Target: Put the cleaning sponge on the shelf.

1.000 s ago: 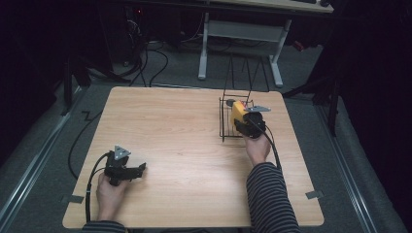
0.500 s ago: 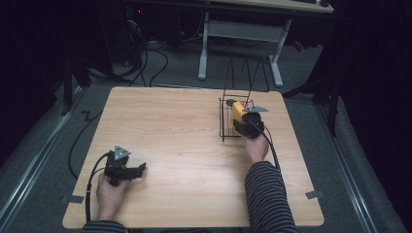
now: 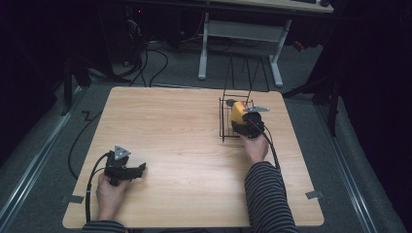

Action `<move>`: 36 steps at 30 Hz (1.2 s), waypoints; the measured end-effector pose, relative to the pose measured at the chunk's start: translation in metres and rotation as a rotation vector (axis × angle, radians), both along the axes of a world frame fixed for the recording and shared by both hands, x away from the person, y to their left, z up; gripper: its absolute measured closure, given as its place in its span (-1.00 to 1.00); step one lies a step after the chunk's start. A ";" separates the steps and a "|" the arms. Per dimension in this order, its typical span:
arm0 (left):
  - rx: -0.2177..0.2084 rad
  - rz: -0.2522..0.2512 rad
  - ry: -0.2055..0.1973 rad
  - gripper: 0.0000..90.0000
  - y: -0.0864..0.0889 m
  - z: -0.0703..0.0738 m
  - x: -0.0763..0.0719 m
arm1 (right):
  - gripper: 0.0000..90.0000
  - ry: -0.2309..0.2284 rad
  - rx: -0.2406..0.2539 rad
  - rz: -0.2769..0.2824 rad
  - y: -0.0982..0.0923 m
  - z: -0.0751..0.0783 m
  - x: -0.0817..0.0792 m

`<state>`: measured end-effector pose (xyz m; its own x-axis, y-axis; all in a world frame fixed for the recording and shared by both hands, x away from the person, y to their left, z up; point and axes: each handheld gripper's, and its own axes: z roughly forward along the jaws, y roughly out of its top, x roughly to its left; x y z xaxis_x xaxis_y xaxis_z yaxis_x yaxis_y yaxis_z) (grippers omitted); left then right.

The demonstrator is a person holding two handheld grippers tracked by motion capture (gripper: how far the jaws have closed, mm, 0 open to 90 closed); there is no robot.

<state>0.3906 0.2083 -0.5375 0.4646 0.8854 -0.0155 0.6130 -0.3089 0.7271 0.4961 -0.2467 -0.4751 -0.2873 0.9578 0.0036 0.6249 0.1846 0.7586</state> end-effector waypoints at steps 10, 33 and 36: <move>0.000 0.000 0.000 -0.66 0.000 0.000 0.000 | -0.32 -0.003 0.025 0.029 -0.004 0.007 -0.006; -0.002 0.001 -0.001 -0.66 0.000 0.000 0.000 | -0.50 -0.001 0.051 0.051 -0.014 0.020 -0.024; 0.000 0.000 0.000 -0.66 0.000 0.000 0.000 | -0.49 -0.012 0.054 0.056 -0.015 0.021 -0.026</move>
